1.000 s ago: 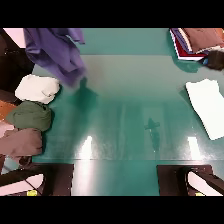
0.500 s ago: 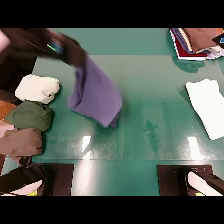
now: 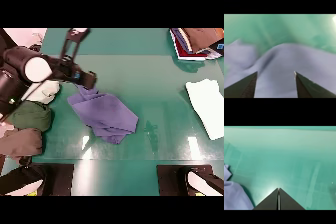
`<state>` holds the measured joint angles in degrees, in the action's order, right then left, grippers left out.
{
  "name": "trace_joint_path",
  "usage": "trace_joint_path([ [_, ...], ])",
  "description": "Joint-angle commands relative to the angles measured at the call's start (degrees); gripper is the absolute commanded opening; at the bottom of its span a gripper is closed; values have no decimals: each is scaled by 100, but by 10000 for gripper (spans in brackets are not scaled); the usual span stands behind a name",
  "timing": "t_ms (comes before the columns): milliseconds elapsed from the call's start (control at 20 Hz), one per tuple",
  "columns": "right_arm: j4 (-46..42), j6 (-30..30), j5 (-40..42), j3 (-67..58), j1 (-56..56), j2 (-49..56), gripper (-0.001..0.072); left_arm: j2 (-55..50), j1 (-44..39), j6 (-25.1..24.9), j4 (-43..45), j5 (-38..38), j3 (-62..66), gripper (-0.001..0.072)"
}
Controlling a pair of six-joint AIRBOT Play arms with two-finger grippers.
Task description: Fold the shirts.
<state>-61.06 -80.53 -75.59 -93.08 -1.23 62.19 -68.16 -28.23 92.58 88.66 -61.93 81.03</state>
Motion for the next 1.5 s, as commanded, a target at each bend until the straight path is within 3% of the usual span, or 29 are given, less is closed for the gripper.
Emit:
trace_joint_path([
  [0, 4, 0, -203, -7, 7, 0, 18, -39, 1193, 0, 2, -254, -402, 543],
  [200, 2, 0, -251, -7, 7, 0, 18, -256, 2485, -17, -667, -31, -1497, 543],
  [350, 2, -2, -249, -7, 7, 0, 18, -723, 3040, -619, -1838, 166, -1985, 543],
  [450, 0, -2, -260, -7, 7, 0, 18, -1082, 3119, -857, -2321, 289, -2020, 543],
  [750, 4, -2, -295, 146, 7, -2, 18, -1659, 3106, -901, -3180, 807, -2020, 539],
  [800, 7, -4, -334, 350, 7, -2, 18, -1652, 3108, -901, -3204, 890, -1989, 368],
  [850, 15, -7, -396, 597, 13, 0, 18, -1652, 3108, -903, -3204, 901, -1937, 106],
  [900, 11, -7, -428, 927, 63, -2, 18, -1652, 3108, -920, -3200, 879, -1849, 28],
  [950, 13, -7, -439, 1279, 146, 0, 20, -1652, 3108, -931, -3193, 822, -1740, 24],
  [1000, 11, -7, -437, 1679, 271, 0, 79, -1650, 3106, -1010, -3200, 756, -1609, 23],
  [1050, 24, -7, -428, 2131, 446, 39, 319, -1639, 3106, -1056, -3202, 654, -1462, 24],
  [1100, 131, -7, -439, 2577, 656, 146, 446, -1609, 3106, -1067, -3189, 590, -1342, 23],
  [1200, 684, 11, -286, 3399, 1082, 474, 451, -1545, 3106, -1165, -3200, 540, -1165, 23],
  [1450, 2022, 776, 1150, 4380, 2249, 1703, 451, -1493, 3106, -1270, -3176, 304, -1141, 23],
])
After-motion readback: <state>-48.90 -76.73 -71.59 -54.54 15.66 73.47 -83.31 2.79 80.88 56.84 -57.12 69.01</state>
